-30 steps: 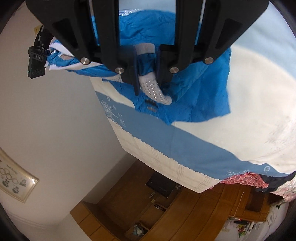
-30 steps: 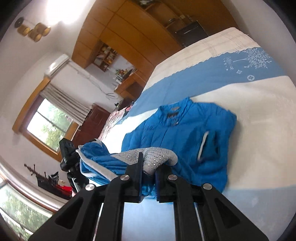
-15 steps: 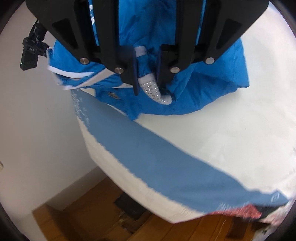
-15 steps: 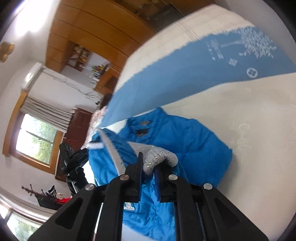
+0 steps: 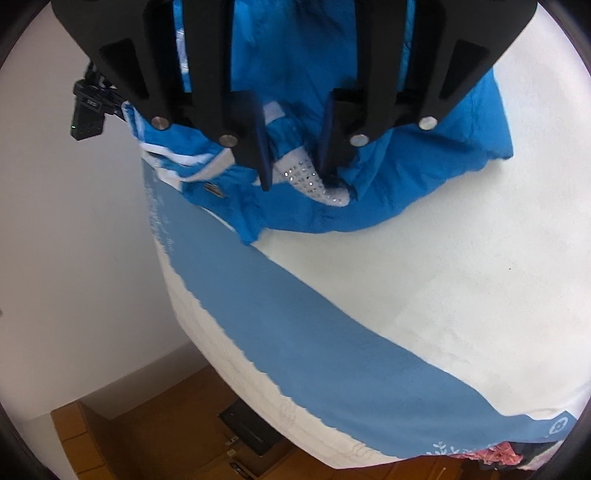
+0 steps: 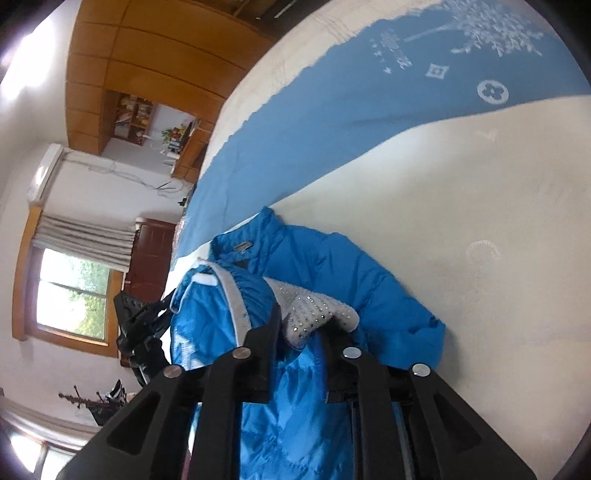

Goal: Fold large clothes
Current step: 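Lift the hem with both grippers and fold it toward the collar, then lower the folded hem onto the jacket and open both grippers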

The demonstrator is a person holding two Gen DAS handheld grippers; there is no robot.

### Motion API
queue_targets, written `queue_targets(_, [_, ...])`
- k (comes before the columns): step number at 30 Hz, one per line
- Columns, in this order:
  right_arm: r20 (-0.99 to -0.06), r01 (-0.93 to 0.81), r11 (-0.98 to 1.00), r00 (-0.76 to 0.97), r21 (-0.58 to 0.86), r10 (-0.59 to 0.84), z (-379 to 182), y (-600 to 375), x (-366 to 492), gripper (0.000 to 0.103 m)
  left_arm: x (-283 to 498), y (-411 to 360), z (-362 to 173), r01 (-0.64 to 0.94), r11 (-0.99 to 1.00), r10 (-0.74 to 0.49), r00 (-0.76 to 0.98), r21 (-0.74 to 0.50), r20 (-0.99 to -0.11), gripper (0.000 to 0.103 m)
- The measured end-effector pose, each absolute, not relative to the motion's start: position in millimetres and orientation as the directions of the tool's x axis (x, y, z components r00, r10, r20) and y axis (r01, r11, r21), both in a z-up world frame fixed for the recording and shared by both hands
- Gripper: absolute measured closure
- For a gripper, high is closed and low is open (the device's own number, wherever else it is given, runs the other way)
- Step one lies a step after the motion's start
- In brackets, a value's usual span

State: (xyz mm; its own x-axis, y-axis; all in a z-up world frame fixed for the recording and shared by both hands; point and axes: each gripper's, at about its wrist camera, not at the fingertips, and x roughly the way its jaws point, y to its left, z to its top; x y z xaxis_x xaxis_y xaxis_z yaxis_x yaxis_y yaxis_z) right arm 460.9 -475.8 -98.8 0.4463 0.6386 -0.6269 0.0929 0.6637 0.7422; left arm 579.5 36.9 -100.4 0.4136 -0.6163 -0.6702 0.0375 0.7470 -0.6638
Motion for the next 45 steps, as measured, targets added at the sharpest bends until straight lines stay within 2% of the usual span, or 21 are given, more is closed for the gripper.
queue_targets(1, [-0.628,0.077,0.672,0.448,0.736,0.636,-93,-475,457,0.077,576,39,-95,0.052,0.739,-0.629,0.412,-0.672,-0.659,0.065])
queue_targets(2, [-0.635,0.057,0.692,0.455,0.720,0.624,-84,-474,449,0.064,566,46,-82,0.083,0.732,-0.641,0.421,-0.676,-0.642,0.051])
queue_targets(3, [-0.645,0.040,0.718,0.476,0.695,0.598,-74,-474,440,0.050,560,50,-74,0.104,0.732,-0.644,0.427,-0.673,-0.634,0.046])
queue_targets(6, [-0.666,-0.004,0.768,0.496,0.641,0.558,-57,-468,417,0.049,534,64,-53,0.150,0.755,-0.627,0.451,-0.638,-0.636,0.044])
queue_targets(12, [-0.777,0.013,0.863,0.442,0.505,0.449,-79,-438,386,0.049,478,53,-69,0.187,0.912,-0.408,0.475,-0.364,-0.780,0.041])
queue_targets(13, [-0.792,0.024,0.875,0.436,0.484,0.427,-83,-435,384,0.049,473,49,-76,0.187,0.925,-0.380,0.476,-0.331,-0.793,0.041])
queue_targets(16, [-0.816,0.055,0.896,0.441,0.441,0.374,-93,-430,382,0.063,461,34,-94,0.174,0.961,-0.273,0.505,-0.214,-0.819,0.044])
queue_targets(18, [-0.798,0.061,0.881,0.456,0.470,0.394,-90,-430,381,0.087,458,27,-95,0.165,0.969,-0.246,0.531,-0.186,-0.811,0.053])
queue_targets(20, [-0.789,0.068,0.878,0.477,0.473,0.388,-85,-429,380,0.092,456,24,-90,0.144,0.978,-0.207,0.556,-0.152,-0.805,0.066])
queue_targets(24, [-0.805,0.136,0.877,0.480,0.461,0.349,-95,-433,390,0.093,464,37,-98,0.083,0.979,-0.199,0.551,-0.184,-0.810,0.067])
queue_targets(27, [-0.816,0.175,0.855,0.441,0.488,0.375,-122,-436,396,0.091,471,44,-114,0.086,0.973,-0.227,0.529,-0.214,-0.818,0.063])
queue_targets(32, [-0.816,0.194,0.846,0.438,0.496,0.378,-133,-436,395,0.091,470,43,-119,0.092,0.976,-0.215,0.531,-0.196,-0.819,0.061])
queue_targets(34, [-0.829,0.196,0.863,0.438,0.465,0.348,-128,-432,394,0.090,473,43,-117,0.075,0.976,-0.214,0.520,-0.205,-0.827,0.061])
queue_targets(37, [-0.837,0.224,0.878,0.466,0.424,0.285,-106,-430,379,0.083,470,49,-99,0.027,0.976,-0.201,0.503,-0.217,-0.841,0.062])
queue_targets(40, [-0.824,0.225,0.913,0.539,0.340,0.174,-70,-423,355,0.080,455,48,-66,-0.005,0.982,-0.148,0.596,-0.188,-0.789,0.058])
queue_targets(43, [-0.807,0.148,0.928,0.552,0.342,0.209,-41,-389,346,0.080,440,16,-38,0.086,0.981,-0.189,0.613,-0.173,-0.768,0.058])
queue_targets(45, [-0.818,0.107,0.943,0.534,0.316,0.214,-34,-359,351,0.083,434,-20,-31,0.171,0.974,-0.225,0.600,-0.151,-0.767,0.058])
